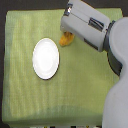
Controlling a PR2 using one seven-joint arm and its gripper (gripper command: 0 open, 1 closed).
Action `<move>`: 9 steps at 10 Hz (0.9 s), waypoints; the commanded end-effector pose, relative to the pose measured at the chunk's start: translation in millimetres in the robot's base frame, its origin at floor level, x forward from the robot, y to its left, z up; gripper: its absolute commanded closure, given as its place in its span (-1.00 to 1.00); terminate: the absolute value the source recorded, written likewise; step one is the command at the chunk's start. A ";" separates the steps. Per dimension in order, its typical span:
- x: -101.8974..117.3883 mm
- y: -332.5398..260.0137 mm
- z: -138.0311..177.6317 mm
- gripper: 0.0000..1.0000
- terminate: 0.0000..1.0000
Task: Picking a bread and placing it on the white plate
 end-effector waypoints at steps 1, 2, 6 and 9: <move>-1.0 4.4 14.5 1.00 -1.00; -2.2 3.3 15.6 1.00 -1.00; -4.3 -2.3 31.3 1.00 -1.00; -3.7 0.3 79.7 1.00 -1.00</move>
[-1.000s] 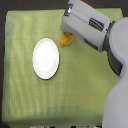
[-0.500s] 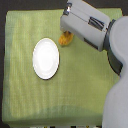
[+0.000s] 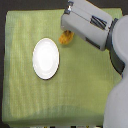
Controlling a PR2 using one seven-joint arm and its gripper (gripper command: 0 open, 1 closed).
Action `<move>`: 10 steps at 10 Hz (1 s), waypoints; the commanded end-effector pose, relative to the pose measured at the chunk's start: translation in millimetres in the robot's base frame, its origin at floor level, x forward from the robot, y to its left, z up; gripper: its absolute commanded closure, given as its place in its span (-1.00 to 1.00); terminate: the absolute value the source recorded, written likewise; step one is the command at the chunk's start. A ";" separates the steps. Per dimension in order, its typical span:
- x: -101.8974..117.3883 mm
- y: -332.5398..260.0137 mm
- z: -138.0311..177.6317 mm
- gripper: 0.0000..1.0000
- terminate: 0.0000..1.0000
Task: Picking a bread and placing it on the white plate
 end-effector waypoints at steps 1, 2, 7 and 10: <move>-5.6 7.8 63.4 1.00 -1.00; -27.7 25.8 73.8 1.00 -1.00; -97.1 126.5 89.9 1.00 -1.00; -126.1 176.9 81.4 1.00 -1.00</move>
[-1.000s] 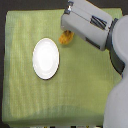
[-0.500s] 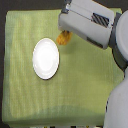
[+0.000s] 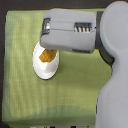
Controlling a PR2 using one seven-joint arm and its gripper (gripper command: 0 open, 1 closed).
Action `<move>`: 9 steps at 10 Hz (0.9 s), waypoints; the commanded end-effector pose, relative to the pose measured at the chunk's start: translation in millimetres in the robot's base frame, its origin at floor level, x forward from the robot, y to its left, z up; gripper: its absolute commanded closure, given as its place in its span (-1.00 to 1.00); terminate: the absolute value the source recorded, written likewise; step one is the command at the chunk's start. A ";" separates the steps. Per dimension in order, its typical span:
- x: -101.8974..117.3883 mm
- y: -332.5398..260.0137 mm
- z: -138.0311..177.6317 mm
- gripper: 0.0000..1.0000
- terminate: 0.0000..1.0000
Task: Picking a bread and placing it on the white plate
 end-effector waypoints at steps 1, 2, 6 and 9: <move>-41.4 70.9 -8.2 1.00 -1.00; -42.9 76.9 -11.0 1.00 -1.00; -39.3 88.4 -20.2 1.00 -1.00; -28.8 82.0 -21.6 -1.00 -1.00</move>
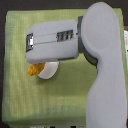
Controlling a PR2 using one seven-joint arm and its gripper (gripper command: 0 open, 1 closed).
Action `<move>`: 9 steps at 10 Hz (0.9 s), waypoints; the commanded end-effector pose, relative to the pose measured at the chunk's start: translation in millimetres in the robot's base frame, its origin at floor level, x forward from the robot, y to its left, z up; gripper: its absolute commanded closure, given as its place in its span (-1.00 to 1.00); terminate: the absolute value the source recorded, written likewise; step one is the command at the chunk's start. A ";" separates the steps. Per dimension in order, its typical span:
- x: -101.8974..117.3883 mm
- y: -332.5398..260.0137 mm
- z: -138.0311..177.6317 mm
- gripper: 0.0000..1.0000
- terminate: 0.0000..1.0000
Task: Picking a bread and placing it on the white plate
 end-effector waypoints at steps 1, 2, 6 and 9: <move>13.6 -3.9 -5.7 -1.00 -1.00; 12.6 -2.3 -7.5 -1.00 -1.00; 17.4 -2.5 -12.0 -1.00 -1.00; 19.9 -5.1 -9.7 -1.00 -1.00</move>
